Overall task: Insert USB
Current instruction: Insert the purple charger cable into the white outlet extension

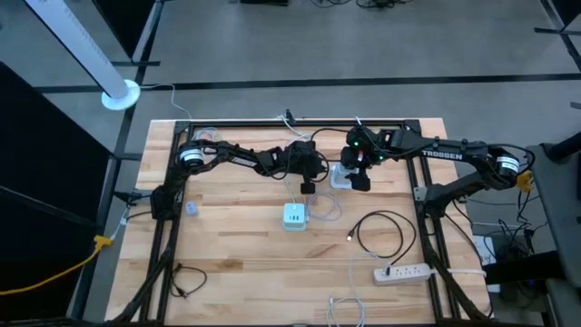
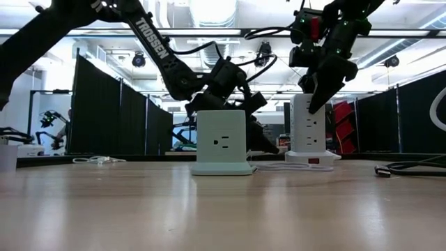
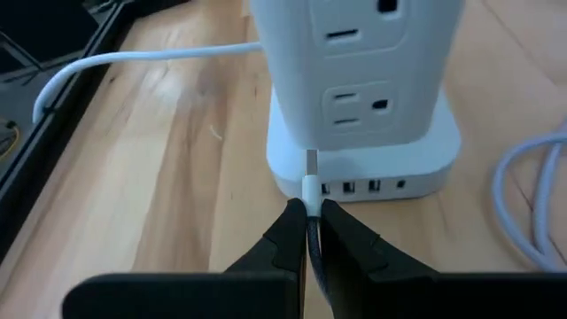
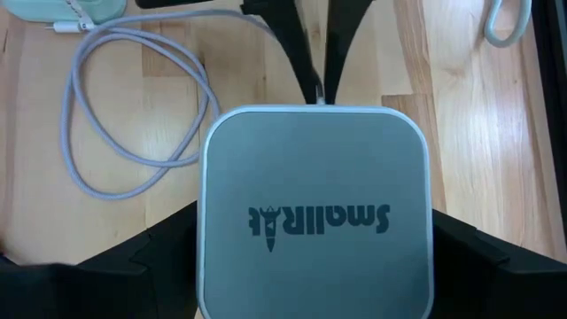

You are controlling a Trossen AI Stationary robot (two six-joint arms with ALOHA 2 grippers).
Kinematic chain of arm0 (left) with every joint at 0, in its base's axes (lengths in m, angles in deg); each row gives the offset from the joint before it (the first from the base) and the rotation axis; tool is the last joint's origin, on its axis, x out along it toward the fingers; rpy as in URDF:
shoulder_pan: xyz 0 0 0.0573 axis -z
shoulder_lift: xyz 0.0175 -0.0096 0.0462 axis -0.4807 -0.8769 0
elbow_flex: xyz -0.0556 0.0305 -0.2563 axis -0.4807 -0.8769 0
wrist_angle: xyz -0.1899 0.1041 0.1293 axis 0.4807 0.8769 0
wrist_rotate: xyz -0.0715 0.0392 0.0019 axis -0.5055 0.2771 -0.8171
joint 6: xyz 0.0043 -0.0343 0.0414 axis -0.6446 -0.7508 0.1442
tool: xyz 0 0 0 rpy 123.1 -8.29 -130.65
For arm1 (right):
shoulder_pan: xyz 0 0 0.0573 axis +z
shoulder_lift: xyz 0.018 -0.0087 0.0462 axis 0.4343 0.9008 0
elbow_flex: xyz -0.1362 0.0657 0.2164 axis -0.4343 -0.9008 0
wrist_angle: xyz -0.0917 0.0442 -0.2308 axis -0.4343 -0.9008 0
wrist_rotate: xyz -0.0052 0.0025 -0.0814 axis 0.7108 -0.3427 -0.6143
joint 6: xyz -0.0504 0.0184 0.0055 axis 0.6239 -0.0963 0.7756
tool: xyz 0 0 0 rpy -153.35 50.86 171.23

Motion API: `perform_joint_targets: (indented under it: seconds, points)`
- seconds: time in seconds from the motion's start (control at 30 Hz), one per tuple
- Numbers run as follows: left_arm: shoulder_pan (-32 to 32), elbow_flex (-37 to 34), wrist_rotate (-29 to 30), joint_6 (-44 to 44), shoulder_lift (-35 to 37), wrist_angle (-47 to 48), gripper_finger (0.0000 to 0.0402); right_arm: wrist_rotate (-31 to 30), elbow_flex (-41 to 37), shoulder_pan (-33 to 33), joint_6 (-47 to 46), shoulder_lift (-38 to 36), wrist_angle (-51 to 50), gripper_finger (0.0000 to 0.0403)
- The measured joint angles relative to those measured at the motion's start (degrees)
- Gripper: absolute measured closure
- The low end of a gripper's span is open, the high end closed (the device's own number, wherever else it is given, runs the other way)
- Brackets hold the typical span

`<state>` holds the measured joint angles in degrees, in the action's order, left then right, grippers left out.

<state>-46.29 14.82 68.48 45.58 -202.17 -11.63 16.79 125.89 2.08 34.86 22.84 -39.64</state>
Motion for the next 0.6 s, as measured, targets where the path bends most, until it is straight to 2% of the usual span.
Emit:
perform_joint_targets:
  seconds: [0.6]
  points:
    - [-0.23, 0.09, -1.57, 2.17, 0.0, 4.08, 0.039, 0.12, 0.0, 0.0, -0.41, 0.0, 0.02, 0.0109]
